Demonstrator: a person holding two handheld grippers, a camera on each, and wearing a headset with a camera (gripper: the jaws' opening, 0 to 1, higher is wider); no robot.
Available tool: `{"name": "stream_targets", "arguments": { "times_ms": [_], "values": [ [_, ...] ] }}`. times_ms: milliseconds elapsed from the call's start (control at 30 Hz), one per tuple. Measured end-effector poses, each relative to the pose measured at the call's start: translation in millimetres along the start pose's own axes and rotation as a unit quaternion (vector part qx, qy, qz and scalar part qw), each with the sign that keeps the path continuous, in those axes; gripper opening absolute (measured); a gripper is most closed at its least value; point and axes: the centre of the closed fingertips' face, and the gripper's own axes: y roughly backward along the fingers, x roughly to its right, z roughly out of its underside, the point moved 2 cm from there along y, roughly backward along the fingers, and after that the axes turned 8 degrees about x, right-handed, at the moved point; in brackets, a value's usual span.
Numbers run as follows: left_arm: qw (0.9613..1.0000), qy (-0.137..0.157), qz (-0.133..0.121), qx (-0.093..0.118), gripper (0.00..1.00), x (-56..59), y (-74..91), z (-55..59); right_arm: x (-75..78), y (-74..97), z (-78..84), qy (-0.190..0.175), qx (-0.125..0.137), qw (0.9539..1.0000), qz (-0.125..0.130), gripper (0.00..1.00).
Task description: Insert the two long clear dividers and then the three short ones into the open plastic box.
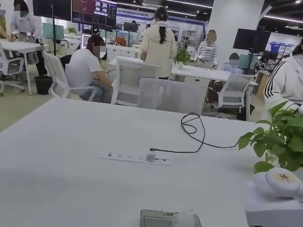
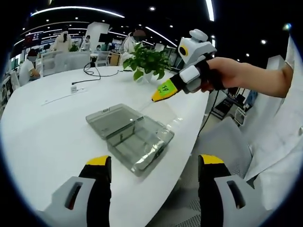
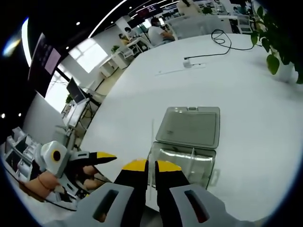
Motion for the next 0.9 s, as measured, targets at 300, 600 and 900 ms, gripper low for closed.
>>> {"name": "stream_targets", "arguments": {
  "times_ms": [300, 600, 900],
  "values": [
    [0.9985, -0.034, 0.041, 0.006, 0.94, 5.2, -3.1, 6.7, 5.5, -14.2, 16.7, -0.034, -0.066, 0.9968, 0.03, 0.07],
    [0.9947, -0.065, 0.08, 0.008, 1.0, 6.2, -8.4, 18.2, 13.7, -32.0, 34.1, -0.062, -0.106, 0.9905, 0.06, 0.07],
    [0.9942, -0.053, 0.092, 0.017, 0.99, 1.8, -7.9, 21.4, 22.1, -46.9, 41.0, -0.077, -0.126, 0.9852, 0.087, 0.07]
  ]
}}
